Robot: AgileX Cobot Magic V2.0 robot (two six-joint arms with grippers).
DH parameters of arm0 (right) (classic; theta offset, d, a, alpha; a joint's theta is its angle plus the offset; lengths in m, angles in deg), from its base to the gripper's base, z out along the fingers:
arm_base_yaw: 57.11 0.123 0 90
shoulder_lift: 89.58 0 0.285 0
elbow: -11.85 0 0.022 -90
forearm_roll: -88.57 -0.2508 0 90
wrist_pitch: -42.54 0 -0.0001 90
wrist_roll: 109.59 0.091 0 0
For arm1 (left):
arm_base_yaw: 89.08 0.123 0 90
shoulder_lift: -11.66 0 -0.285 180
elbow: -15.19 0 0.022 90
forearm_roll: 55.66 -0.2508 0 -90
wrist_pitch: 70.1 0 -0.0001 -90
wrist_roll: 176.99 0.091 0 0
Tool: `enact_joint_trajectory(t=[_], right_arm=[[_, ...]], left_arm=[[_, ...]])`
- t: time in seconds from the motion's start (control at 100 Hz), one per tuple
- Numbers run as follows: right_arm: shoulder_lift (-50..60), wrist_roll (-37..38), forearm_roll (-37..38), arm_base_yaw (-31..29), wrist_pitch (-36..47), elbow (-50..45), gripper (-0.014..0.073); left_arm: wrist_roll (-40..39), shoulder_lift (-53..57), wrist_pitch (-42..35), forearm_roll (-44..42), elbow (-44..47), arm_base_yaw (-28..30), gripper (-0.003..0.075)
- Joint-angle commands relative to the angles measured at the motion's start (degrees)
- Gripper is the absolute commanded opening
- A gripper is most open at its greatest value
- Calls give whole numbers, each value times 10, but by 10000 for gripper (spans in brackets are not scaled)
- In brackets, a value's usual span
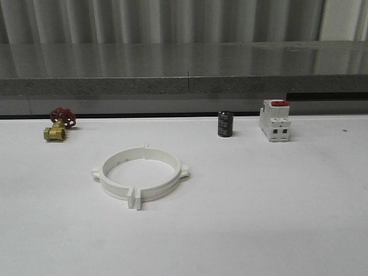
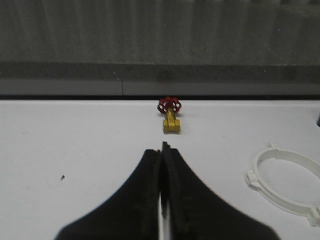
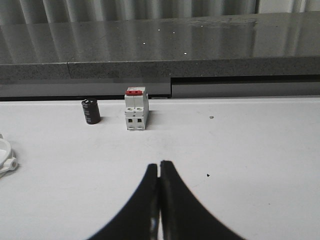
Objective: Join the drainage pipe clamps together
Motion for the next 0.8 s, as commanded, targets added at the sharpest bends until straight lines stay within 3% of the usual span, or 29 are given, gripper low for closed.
enact_joint_trajectory(t=[0.0,0.28,0.4,0.79], right_arm=[[11,-1,5,-4,52,10,-67],[11,-1,5,-4,52,10,-67],[11,-1,5,-4,51,10,-67],[11,-1,5,-4,51,10,-67]], left_arm=[[-8,22,-100,-20,25,0,-21],[-16,165,-122,-64,149,0,-21],[-69,157,-146,-96,175,-7,-21],[-78,157,-162,-108,185,-39,-21]])
